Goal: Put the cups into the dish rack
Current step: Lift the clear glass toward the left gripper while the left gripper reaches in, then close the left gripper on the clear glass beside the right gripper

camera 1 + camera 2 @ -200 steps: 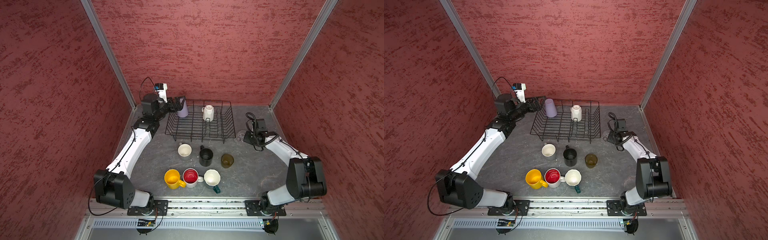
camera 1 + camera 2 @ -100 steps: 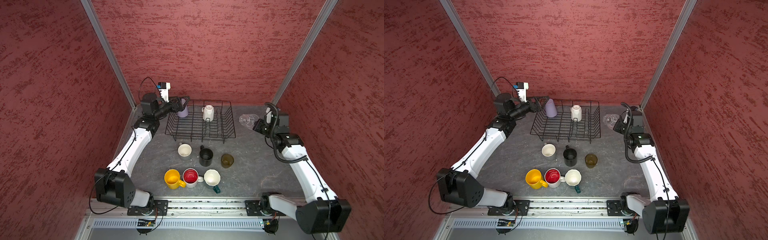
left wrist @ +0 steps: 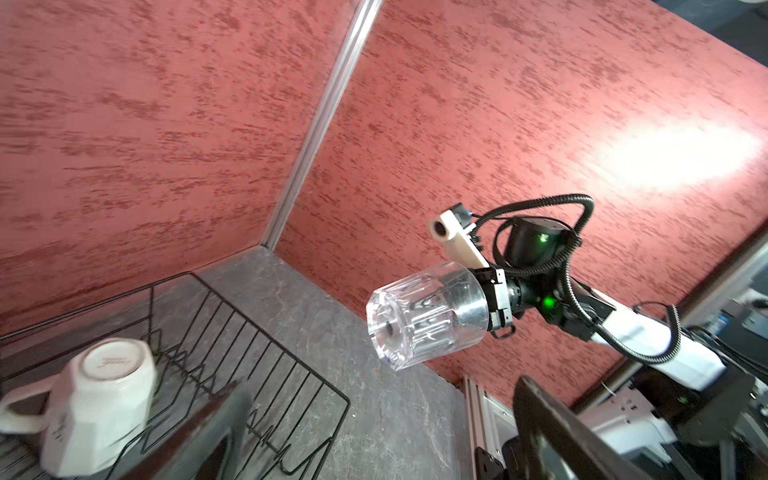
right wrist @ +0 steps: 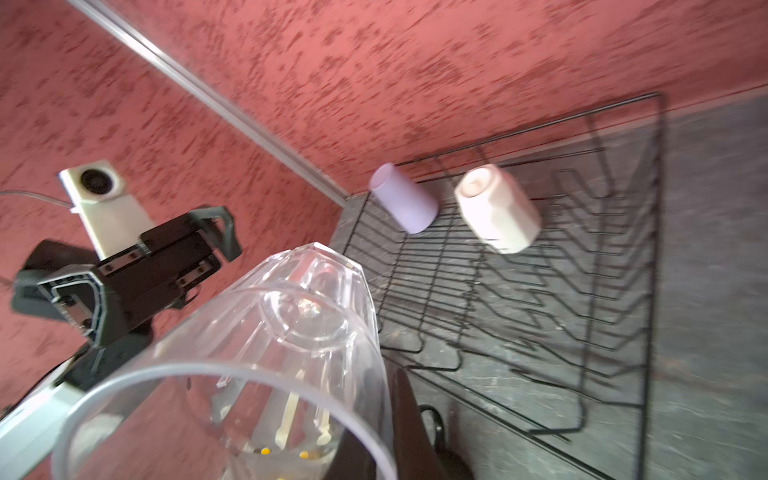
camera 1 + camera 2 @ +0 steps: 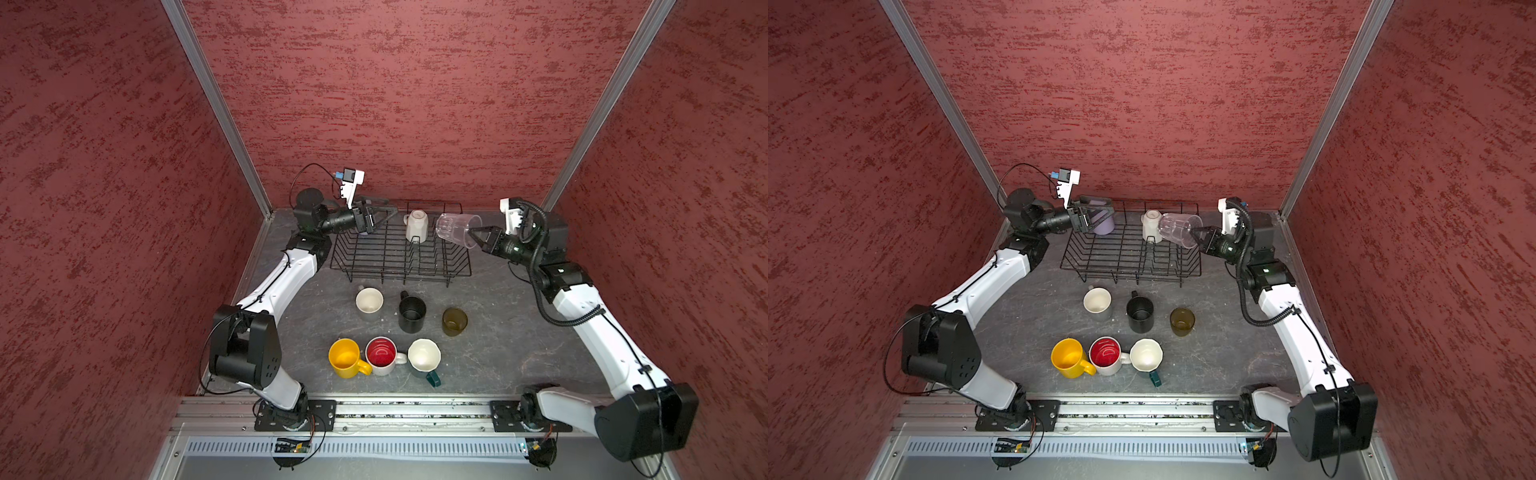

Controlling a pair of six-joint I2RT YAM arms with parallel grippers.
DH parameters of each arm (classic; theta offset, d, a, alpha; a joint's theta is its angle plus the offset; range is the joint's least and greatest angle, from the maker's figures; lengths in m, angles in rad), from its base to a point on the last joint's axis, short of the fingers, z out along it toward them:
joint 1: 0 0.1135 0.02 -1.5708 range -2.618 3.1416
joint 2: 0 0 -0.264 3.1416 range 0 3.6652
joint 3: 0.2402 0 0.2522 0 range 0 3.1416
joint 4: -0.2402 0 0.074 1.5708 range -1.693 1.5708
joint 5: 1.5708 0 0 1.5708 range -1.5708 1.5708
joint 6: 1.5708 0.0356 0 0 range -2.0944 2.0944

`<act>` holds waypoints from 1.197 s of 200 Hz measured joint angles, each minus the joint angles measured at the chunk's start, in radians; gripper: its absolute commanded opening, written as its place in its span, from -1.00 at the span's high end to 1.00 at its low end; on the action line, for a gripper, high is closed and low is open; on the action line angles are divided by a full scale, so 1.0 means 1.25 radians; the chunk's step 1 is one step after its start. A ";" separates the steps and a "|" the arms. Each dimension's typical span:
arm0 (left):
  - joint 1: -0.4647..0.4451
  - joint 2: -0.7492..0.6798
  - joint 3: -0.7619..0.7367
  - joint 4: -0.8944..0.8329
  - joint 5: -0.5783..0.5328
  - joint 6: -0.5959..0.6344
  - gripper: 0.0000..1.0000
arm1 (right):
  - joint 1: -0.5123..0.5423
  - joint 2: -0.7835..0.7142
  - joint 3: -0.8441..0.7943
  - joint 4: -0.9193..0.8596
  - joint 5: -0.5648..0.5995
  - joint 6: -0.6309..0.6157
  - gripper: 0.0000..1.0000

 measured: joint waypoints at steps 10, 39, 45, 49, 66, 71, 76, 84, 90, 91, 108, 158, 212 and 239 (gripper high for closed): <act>-0.010 0.012 0.003 0.017 0.024 -0.005 -0.96 | 0.012 0.009 0.000 0.023 -0.023 0.008 1.00; -0.037 0.043 0.019 0.037 0.077 -0.014 -0.96 | 0.032 0.029 0.000 0.094 -0.078 0.038 1.00; -0.041 0.047 0.021 0.043 0.083 -0.018 -0.96 | 0.035 0.032 0.000 0.110 -0.089 0.047 1.00; -0.043 0.050 0.021 0.050 0.089 -0.024 -0.97 | 0.037 0.034 0.000 0.121 -0.097 0.051 1.00; -0.049 0.065 0.025 0.081 0.109 -0.045 -0.97 | 0.045 0.042 0.000 0.164 -0.120 0.073 1.00; -0.050 0.070 0.026 0.095 0.116 -0.054 -0.97 | 0.048 0.045 0.000 0.174 -0.126 0.078 1.00; -0.051 0.075 0.027 0.107 0.120 -0.063 -0.97 | 0.050 0.047 0.000 0.183 -0.131 0.081 1.00; -0.053 0.085 0.030 0.134 0.132 -0.084 -0.97 | 0.055 0.050 0.000 0.194 -0.138 0.086 1.00; -0.054 0.091 0.031 0.154 0.138 -0.096 -0.97 | 0.059 0.053 0.000 0.201 -0.143 0.089 1.00; -0.054 0.092 0.031 0.159 0.140 -0.101 -0.98 | 0.060 0.054 0.000 0.203 -0.143 0.091 1.00; -0.059 0.112 0.044 0.211 0.162 -0.143 -0.97 | 0.070 0.064 0.000 0.222 -0.155 0.102 1.00; -0.090 0.135 0.076 0.272 0.203 -0.194 -0.97 | 0.092 0.089 0.000 0.273 -0.174 0.130 1.00; -0.113 0.137 0.093 0.285 0.234 -0.205 -0.97 | 0.100 0.108 0.000 0.341 -0.199 0.171 1.00; -0.121 0.143 0.106 0.285 0.242 -0.206 -0.97 | 0.110 0.124 0.000 0.363 -0.207 0.182 1.00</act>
